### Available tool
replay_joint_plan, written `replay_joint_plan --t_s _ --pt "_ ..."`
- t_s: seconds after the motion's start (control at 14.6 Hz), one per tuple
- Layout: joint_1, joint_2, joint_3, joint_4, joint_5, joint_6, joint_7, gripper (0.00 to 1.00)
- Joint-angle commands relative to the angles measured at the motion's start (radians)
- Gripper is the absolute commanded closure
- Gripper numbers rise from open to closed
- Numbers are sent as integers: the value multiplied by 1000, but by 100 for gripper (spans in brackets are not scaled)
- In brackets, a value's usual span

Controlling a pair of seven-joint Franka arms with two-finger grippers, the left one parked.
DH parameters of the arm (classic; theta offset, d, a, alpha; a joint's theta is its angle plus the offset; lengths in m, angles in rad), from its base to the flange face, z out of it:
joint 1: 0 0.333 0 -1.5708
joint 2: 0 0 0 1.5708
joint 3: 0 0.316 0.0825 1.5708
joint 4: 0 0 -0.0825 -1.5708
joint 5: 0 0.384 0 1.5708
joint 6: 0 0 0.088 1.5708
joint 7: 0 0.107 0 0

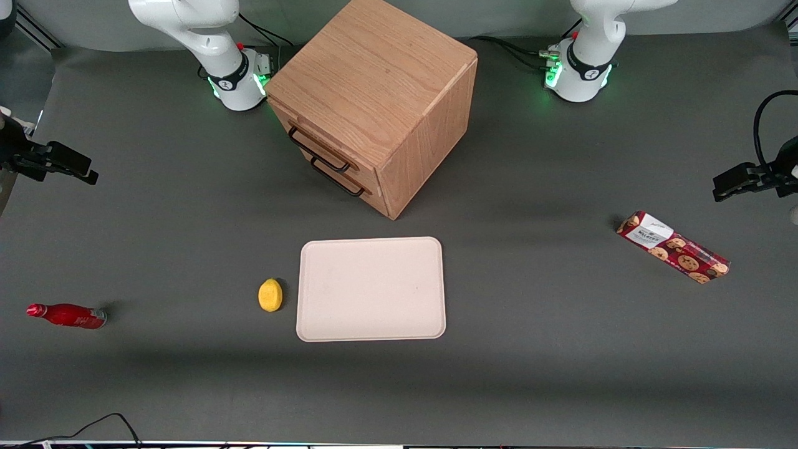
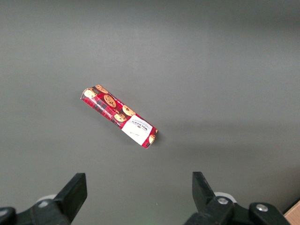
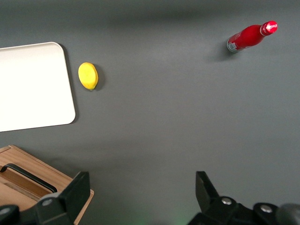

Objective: Open upper drawer

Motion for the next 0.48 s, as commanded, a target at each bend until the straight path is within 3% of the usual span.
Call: replay_joint_plan --t_s 0.0,0.41 --pt "-12 2 8 19 -17 -15 -20 0" --pt "-14 7 2 21 -14 -15 -18 0"
